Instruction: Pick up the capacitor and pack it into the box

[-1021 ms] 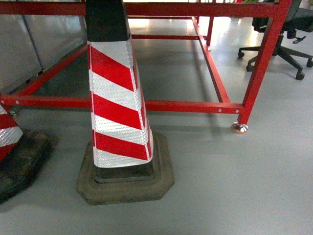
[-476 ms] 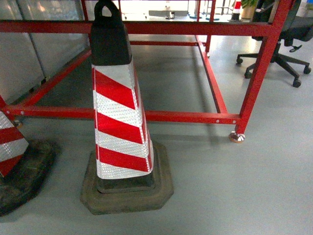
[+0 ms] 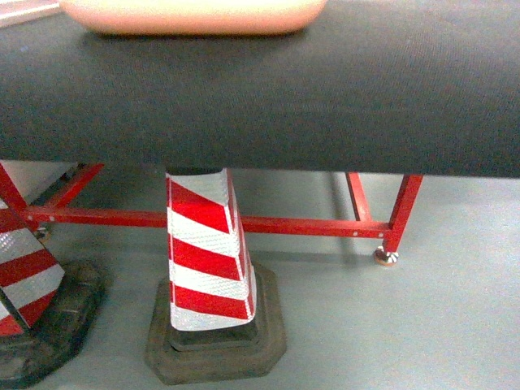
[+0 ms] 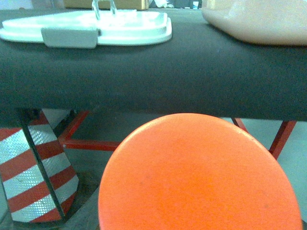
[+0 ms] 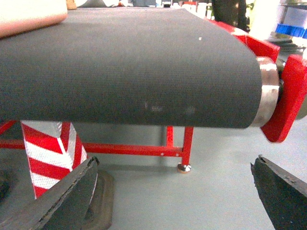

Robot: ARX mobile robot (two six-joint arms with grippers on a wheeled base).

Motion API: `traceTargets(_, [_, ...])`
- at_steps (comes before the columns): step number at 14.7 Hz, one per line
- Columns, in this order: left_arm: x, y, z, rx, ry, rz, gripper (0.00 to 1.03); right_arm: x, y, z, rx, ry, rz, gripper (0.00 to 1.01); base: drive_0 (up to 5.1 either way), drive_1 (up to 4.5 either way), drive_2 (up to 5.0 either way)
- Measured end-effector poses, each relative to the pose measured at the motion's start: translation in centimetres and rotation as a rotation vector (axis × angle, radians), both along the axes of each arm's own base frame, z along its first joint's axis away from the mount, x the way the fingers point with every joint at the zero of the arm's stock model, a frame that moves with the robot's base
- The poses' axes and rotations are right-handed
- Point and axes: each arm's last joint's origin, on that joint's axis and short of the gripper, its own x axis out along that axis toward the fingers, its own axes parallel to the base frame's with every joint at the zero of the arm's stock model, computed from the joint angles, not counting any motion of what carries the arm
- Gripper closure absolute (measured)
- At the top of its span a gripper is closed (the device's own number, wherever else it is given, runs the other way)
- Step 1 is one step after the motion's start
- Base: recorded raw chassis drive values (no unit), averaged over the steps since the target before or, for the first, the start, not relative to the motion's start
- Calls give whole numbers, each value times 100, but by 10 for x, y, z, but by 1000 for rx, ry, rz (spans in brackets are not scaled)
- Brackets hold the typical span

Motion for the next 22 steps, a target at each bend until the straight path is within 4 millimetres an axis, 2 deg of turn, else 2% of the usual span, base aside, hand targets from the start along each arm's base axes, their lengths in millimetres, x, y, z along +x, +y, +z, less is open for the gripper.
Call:
traceTargets(21, [0,0,0,10,-1,0,59,0,0,0,1,-1,-1,3,0,0,0])
traceTargets(22, [3,1,2,46,-11,53,59,0,0,0,1,0,-1,3,0,0,0])
